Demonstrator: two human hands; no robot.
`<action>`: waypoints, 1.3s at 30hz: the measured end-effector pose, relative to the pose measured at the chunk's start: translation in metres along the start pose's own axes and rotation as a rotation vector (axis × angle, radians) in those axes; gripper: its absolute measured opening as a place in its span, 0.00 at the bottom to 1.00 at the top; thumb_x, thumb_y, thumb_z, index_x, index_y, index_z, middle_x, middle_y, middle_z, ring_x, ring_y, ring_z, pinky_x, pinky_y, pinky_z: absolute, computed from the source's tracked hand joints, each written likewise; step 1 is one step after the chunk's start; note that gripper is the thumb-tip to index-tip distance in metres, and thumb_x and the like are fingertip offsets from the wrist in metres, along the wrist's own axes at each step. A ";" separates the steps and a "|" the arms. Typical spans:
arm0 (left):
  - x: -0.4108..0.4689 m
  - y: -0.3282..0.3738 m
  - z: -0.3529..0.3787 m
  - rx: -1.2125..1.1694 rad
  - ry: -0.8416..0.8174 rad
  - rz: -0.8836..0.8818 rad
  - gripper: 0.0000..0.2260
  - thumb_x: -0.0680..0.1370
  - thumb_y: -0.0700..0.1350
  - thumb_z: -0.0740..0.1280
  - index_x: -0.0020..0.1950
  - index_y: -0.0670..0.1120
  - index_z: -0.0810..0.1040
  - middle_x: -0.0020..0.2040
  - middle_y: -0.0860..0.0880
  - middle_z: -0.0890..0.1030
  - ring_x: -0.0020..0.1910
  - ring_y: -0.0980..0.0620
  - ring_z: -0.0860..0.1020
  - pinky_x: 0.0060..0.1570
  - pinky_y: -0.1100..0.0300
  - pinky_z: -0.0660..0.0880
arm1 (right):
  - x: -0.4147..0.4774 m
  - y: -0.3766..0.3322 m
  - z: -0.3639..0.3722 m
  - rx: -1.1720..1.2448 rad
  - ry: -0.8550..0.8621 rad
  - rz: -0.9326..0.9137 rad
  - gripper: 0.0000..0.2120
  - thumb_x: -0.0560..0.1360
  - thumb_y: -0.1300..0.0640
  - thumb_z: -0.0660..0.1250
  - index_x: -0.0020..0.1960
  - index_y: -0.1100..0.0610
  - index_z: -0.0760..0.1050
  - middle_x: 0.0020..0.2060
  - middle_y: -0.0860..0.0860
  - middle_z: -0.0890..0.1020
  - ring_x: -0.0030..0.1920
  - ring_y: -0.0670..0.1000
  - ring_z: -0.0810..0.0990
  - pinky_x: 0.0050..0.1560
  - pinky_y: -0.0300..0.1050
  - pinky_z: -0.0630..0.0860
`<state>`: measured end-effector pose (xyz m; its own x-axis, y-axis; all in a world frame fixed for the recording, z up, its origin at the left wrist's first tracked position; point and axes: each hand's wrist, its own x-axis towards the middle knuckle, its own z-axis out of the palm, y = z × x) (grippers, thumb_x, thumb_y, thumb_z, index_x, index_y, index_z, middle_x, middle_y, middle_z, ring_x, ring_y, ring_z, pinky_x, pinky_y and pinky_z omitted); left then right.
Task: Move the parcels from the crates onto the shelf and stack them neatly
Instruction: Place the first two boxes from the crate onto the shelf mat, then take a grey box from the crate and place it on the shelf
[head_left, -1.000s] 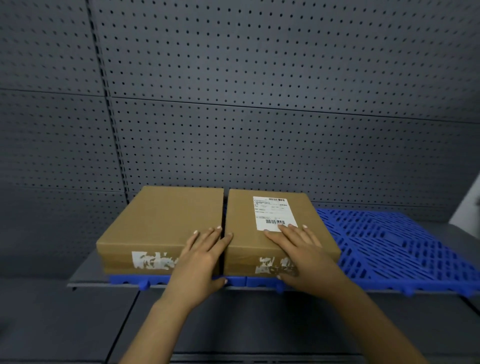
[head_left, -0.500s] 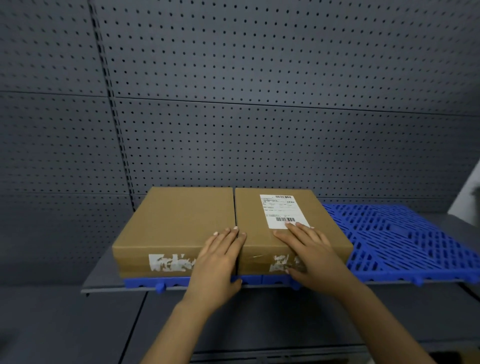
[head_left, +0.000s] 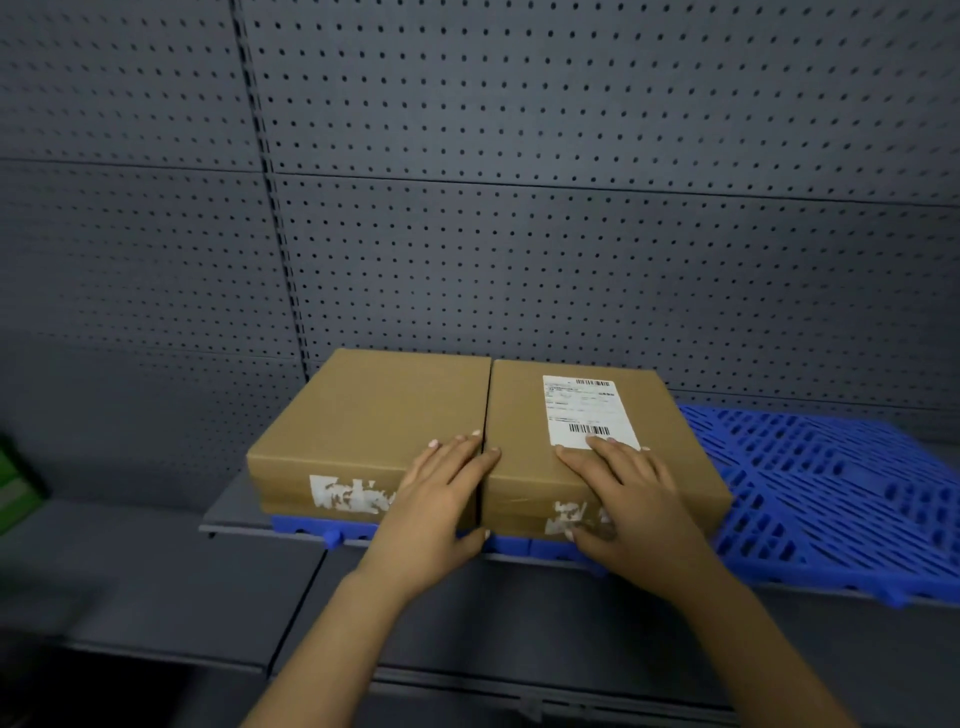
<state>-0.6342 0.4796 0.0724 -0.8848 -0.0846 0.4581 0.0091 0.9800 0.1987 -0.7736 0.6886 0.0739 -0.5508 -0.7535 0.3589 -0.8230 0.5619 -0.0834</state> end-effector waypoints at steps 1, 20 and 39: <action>0.000 0.001 0.000 -0.015 0.015 -0.015 0.36 0.71 0.50 0.72 0.76 0.51 0.61 0.77 0.50 0.59 0.76 0.52 0.56 0.74 0.61 0.40 | 0.000 0.001 0.000 0.026 0.012 -0.018 0.36 0.69 0.41 0.68 0.73 0.40 0.57 0.73 0.49 0.64 0.72 0.51 0.62 0.73 0.54 0.55; -0.120 -0.005 -0.057 0.125 0.222 -0.397 0.31 0.71 0.48 0.75 0.72 0.50 0.69 0.72 0.51 0.68 0.74 0.51 0.62 0.75 0.53 0.51 | 0.029 -0.135 0.023 0.348 0.000 -0.462 0.29 0.73 0.47 0.68 0.71 0.45 0.64 0.68 0.47 0.68 0.69 0.52 0.65 0.72 0.50 0.55; -0.459 -0.167 -0.257 0.459 0.389 -0.960 0.32 0.69 0.49 0.75 0.72 0.53 0.68 0.70 0.53 0.70 0.72 0.52 0.64 0.74 0.49 0.55 | 0.048 -0.590 0.059 0.490 -0.100 -1.023 0.26 0.75 0.47 0.67 0.71 0.44 0.65 0.71 0.45 0.64 0.71 0.49 0.59 0.72 0.45 0.51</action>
<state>-0.1100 0.3088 0.0522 -0.2279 -0.8092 0.5415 -0.8382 0.4461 0.3138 -0.3225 0.3011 0.0855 0.4197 -0.8178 0.3937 -0.8461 -0.5096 -0.1566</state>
